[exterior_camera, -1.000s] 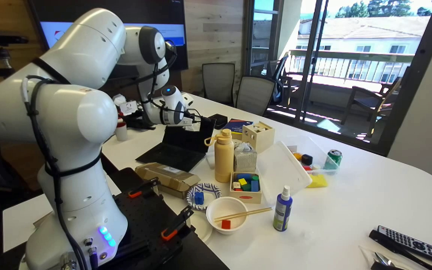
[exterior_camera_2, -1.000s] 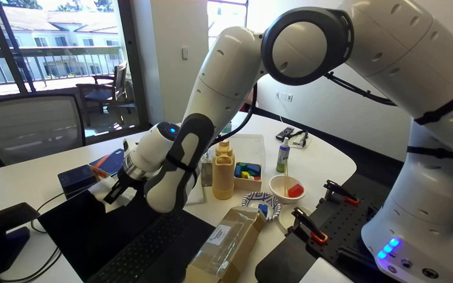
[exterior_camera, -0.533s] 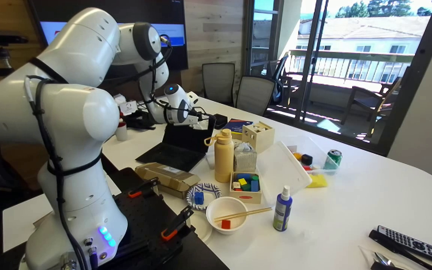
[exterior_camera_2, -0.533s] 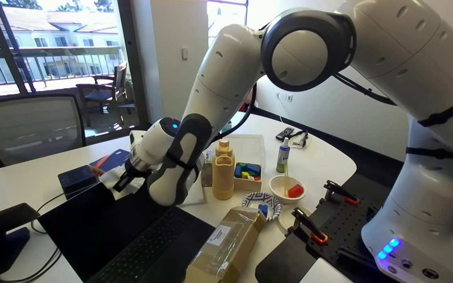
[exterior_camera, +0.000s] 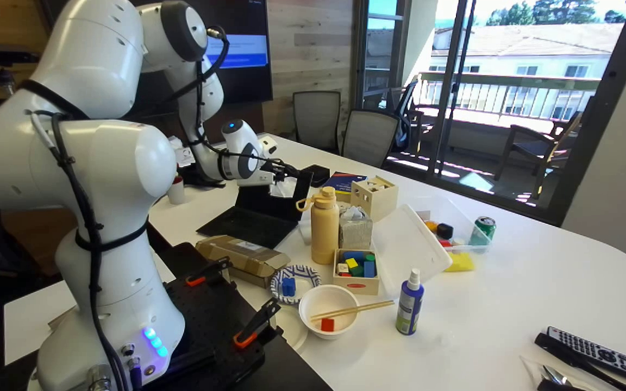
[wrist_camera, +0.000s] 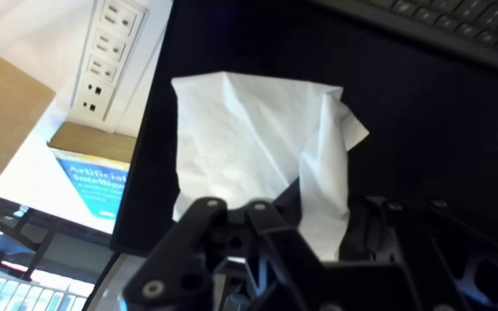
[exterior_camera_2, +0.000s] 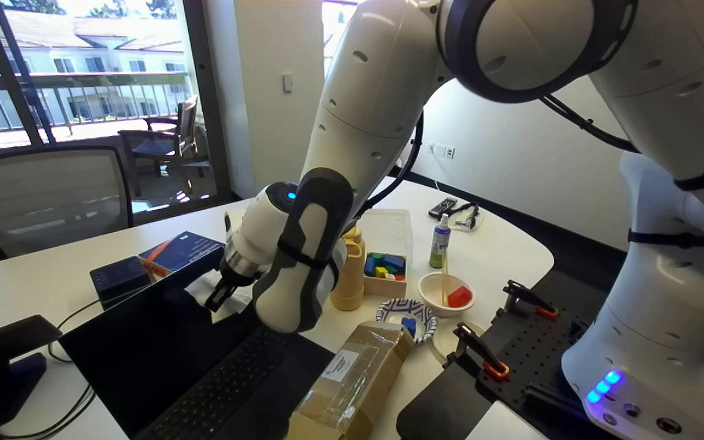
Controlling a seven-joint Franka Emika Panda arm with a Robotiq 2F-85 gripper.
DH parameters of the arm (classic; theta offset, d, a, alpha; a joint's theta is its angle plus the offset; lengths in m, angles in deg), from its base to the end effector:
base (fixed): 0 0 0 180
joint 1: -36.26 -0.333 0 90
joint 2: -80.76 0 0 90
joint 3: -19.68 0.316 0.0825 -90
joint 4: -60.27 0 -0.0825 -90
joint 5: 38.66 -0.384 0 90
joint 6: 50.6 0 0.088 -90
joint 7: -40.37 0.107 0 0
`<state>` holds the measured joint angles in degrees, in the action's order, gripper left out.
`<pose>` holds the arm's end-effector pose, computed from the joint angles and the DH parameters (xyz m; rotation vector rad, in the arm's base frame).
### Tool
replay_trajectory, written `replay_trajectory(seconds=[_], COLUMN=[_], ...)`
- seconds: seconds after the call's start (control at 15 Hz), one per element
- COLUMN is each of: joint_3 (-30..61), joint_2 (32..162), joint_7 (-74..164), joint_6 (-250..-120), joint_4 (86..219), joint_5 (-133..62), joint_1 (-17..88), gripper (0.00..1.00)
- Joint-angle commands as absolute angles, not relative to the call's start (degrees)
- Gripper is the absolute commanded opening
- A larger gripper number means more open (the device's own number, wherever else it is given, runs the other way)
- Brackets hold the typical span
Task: Use the white napkin to wipe the laptop screen.
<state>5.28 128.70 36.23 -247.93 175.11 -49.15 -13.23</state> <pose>0.5140 0.3472 0.1198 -2.8053 -0.9183 -1.0049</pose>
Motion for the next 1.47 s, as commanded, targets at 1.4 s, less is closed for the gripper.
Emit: replay_trajectory(seconds=[1.4], joint_3=[-29.4], joint_2=[97.3], joint_7=[35.9], joint_6=[-231.9], joint_4=[220.5], joint_5=[-85.1], joint_1=[-18.9], gripper=[0.03])
